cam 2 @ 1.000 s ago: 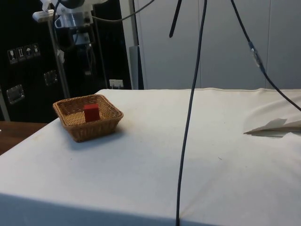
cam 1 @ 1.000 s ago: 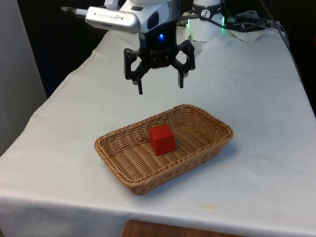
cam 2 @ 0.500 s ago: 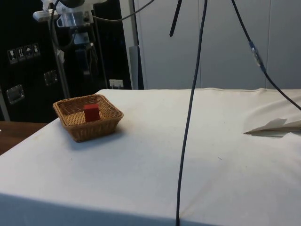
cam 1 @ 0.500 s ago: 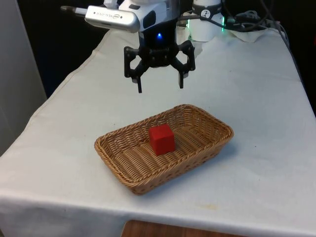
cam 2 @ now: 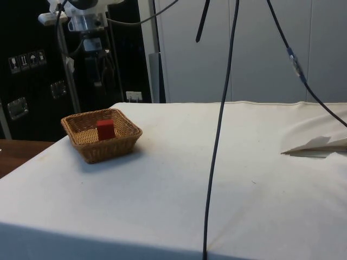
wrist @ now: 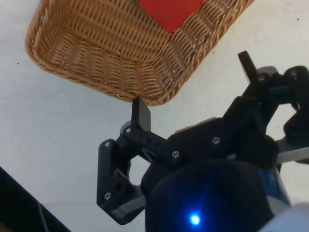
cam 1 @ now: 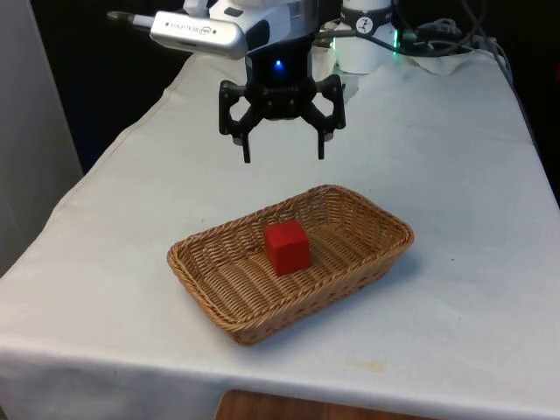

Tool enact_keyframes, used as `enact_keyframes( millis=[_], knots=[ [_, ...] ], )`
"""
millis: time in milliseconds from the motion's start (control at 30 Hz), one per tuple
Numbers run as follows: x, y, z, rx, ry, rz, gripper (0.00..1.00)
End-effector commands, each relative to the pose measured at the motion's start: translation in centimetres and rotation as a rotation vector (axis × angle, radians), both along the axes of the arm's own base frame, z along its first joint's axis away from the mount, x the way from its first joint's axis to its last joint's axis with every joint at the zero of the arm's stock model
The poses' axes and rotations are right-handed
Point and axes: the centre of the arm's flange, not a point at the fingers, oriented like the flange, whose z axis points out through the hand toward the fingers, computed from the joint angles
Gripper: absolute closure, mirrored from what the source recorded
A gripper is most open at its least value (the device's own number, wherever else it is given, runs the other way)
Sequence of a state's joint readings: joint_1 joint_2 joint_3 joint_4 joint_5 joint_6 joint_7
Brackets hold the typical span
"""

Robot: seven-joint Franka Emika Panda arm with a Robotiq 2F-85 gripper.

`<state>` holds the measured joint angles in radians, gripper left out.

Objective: Pick up the cube and place it into the basket.

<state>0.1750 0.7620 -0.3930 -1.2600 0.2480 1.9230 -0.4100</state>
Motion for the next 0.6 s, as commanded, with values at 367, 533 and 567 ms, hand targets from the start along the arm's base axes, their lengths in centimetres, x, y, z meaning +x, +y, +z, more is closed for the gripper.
enact_keyframes(
  millis=[367, 533, 567],
  knots=[
    [-0.02, -0.07, -0.02, -0.003, 0.0, -0.02, 0.0],
    [-0.28, -0.14, 0.06, -0.001, 0.0, -0.025, 0.0],
    [-0.36, -0.17, 0.08, -0.001, 0.0, -0.027, 0.0]
  ],
)
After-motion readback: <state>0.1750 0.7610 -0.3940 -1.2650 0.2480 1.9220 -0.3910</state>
